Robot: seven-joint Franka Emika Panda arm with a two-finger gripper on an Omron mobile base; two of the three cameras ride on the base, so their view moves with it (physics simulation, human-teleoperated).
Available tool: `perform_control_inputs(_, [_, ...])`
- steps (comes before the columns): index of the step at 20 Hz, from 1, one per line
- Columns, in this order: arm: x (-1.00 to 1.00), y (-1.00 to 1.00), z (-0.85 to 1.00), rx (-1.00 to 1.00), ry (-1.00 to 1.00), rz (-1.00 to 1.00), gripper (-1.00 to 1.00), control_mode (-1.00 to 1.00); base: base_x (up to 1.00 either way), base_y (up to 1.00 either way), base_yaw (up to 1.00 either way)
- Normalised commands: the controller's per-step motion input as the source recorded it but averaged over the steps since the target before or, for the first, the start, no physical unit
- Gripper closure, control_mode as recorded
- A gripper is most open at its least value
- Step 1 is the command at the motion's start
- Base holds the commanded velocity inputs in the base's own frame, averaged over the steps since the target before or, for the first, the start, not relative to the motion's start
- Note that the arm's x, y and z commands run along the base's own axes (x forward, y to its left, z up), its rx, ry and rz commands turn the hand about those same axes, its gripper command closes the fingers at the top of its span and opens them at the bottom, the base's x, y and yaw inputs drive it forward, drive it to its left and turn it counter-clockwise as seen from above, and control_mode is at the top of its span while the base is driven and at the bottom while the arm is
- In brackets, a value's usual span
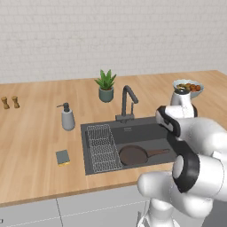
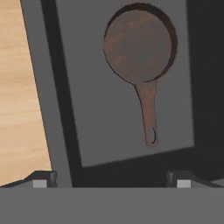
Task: Pick the pan and sponge and place them into the sink. Then turn on the water.
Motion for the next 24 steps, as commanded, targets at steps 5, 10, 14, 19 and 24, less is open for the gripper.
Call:
perform_control_inputs(5, [-0.67, 0.0, 0.66, 0.0, 0.0, -0.33, -1.0, -1.0, 0.0, 0.0, 0.0])
perform_control_inputs(10, [-0.58, 0.0, 0.47, 0.02, -0.01, -0.47, -1.0, -1.0, 0.0, 0.0, 0.0])
perform_control_inputs(14, [-0.38, 0.15, 0.29, 0.09, -0.08, -0.56, -1.0, -1.0, 0.0, 0.0, 0.0])
perform_control_inputs(19, [-0.33, 0.54, 0.45, 0.17, -0.13, -0.57, -1.0, -1.0, 0.0, 0.0, 0.0])
perform_control_inputs(24, [-0.38, 0.8, 0.46, 0.2, -0.21, -0.53, -1.0, -1.0, 0.0, 0.0, 0.0])
